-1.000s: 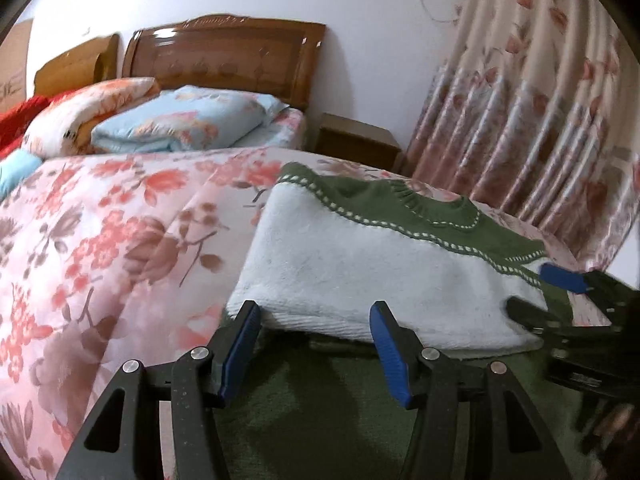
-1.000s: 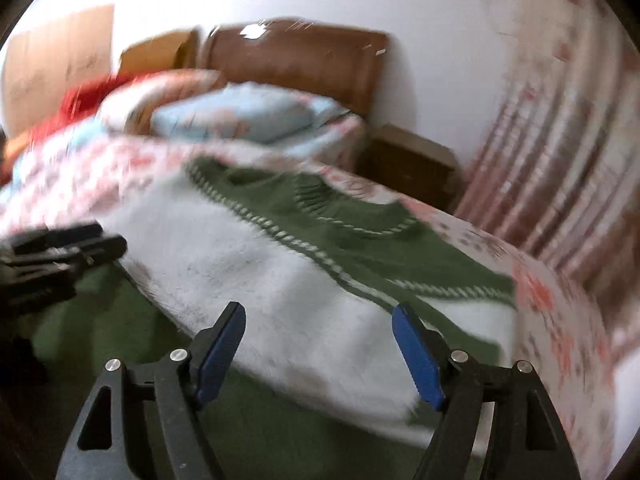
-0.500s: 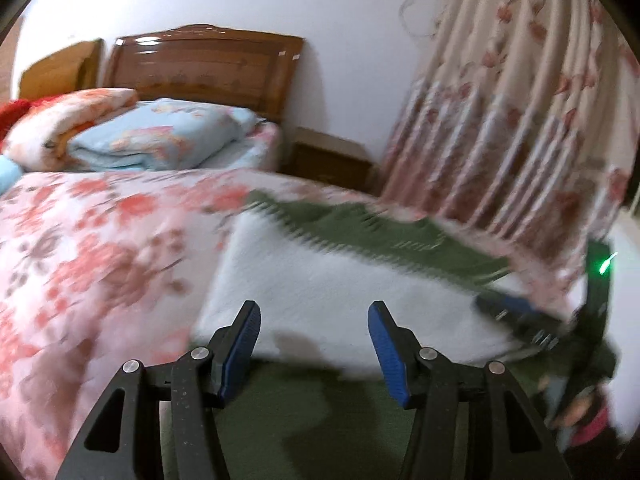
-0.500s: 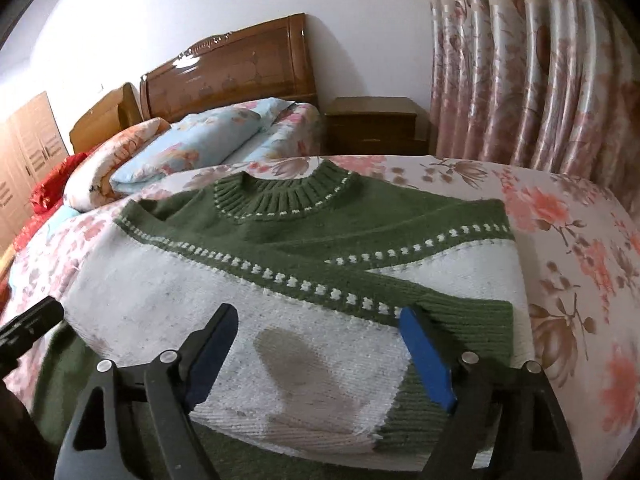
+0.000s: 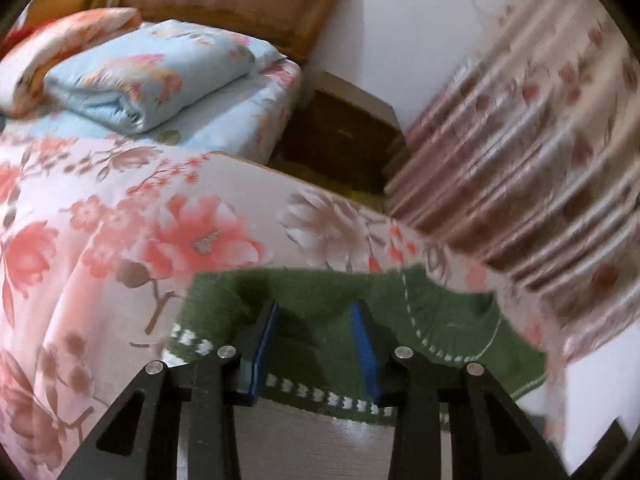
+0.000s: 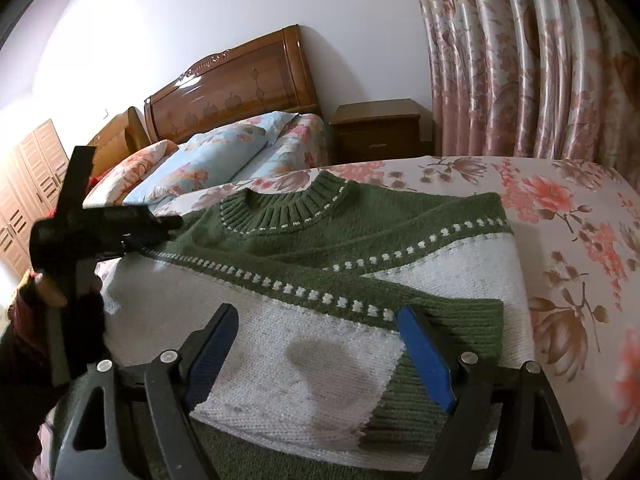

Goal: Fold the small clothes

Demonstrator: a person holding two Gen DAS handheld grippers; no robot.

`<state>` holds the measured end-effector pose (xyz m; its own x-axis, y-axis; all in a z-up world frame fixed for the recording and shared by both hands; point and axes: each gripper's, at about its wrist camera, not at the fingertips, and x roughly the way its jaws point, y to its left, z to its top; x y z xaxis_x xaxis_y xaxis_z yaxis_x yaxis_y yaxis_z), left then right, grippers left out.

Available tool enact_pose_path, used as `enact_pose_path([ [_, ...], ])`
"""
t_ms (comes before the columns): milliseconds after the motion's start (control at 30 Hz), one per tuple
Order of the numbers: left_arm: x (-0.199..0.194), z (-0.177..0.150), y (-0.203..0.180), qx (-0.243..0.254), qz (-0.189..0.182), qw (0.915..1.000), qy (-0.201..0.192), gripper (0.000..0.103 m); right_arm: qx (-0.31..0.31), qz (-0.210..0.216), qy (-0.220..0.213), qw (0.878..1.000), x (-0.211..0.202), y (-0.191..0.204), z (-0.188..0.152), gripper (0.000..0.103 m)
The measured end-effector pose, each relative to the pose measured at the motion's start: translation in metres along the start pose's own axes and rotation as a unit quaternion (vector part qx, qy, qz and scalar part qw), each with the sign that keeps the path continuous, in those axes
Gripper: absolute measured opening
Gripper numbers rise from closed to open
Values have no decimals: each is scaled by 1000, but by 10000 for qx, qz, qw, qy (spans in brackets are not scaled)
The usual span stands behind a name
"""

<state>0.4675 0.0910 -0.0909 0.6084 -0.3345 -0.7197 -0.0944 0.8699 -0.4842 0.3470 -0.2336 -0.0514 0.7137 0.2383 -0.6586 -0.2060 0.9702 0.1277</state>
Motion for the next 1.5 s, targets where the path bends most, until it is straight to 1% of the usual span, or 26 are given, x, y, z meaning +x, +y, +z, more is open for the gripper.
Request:
enact_pose_path([
  [100, 0, -4, -14, 408, 13, 9992, 24, 38, 62, 34, 6, 10000, 1, -2, 0, 103],
  [200, 6, -3, -29, 820, 289, 9962, 36, 39, 69, 47, 11, 10000, 1, -2, 0, 103],
  [233, 10, -3, -33, 928, 545, 9942, 45, 40, 74, 50, 10, 10000, 0, -2, 0, 103],
  [267, 15, -5, -31, 925, 844, 9921, 75, 41, 76, 55, 9, 10000, 0, -2, 0, 103],
  [300, 17, -4, -28, 852, 974, 9916, 47, 40, 74, 56, 12, 10000, 0, -2, 0, 103],
  [467, 11, -2, -22, 607, 997, 9932, -41, 39, 83, 68, 13, 9999, 0, -3, -1, 103],
  [500, 3, -7, -23, 577, 1036, 9929, -25, 35, 78, 64, 15, 9999, 0, -3, -1, 103],
  [600, -34, -35, -40, 945, 583, 9935, -261, 37, 107, 81, 8, 9999, -1, -5, -1, 103],
  [667, -55, -60, -48, 1312, 658, 9883, -418, 41, 103, 86, 17, 9999, 0, -4, 0, 103],
  [733, -65, -92, -45, 1559, 896, 9832, -324, 42, 111, 98, 16, 9999, 0, -4, 0, 103],
  [800, -66, -119, -35, 1640, 784, 9831, -213, 45, 122, 120, 18, 9999, 0, -5, 0, 103],
  [833, -72, -133, -33, 1856, 771, 9782, -528, 45, 127, 128, 21, 9998, 1, -5, 0, 103],
  [867, -77, -138, -32, 1920, 767, 9766, -593, 46, 136, 143, 23, 9998, 1, -5, 0, 103],
  [967, -77, -131, -25, 1758, 575, 9812, -557, 50, 134, 165, 23, 9998, 0, -5, -1, 103],
  [1033, -78, -129, -21, 1702, 372, 9832, -544, 55, 184, 234, 17, 9996, 1, -7, 0, 103],
  [1133, -85, -132, -16, 1535, 215, 9860, -621, 55, 134, 350, 30, 9993, -1, -6, -1, 103],
  [1167, -92, -138, -16, 1416, 233, 9871, -704, 54, 99, 442, 62, 9990, -1, -5, -1, 103],
  [1200, -99, -141, -15, 1328, 269, 9880, -736, 48, 84, 537, 139, 9984, -3, -4, -2, 103],
  [1233, -108, -148, -16, 1267, 223, 9886, -782, 48, 118, 537, 258, 9982, -7, -3, -3, 103],
  [1300, -133, -170, -17, 1294, -35, 9874, -910, 50, 190, 239, 338, 9990, -24, 4, -12, 103],
  [1333, -140, -179, -19, 1417, -10, 9857, -911, 51, 179, 239, 286, 9991, -35, 9, -18, 103],
  [1367, -141, -188, -21, 1600, 207, 9835, -822, 53, 104, 308, 234, 9992, -47, 16, -27, 103],
  [1400, -136, -194, -21, 1746, 434, 9812, -697, 60, -66, 261, 317, 9991, -55, 24, -39, 103],
  [1433, -125, -200, -20, 1906, 712, 9780, -468, 62, -227, 116, 524, 9983, -55, 31, -50, 103],
  [1467, -112, -202, -17, 1924, 899, 9772, -59, 62, -436, -75, 906, 9949, -50, 38, -64, 103],
  [1500, -117, -202, -18, 1989, 888, 9757, -214, 64, -840, -370, 1111, 9896, -47, 47, -81, 103],
])
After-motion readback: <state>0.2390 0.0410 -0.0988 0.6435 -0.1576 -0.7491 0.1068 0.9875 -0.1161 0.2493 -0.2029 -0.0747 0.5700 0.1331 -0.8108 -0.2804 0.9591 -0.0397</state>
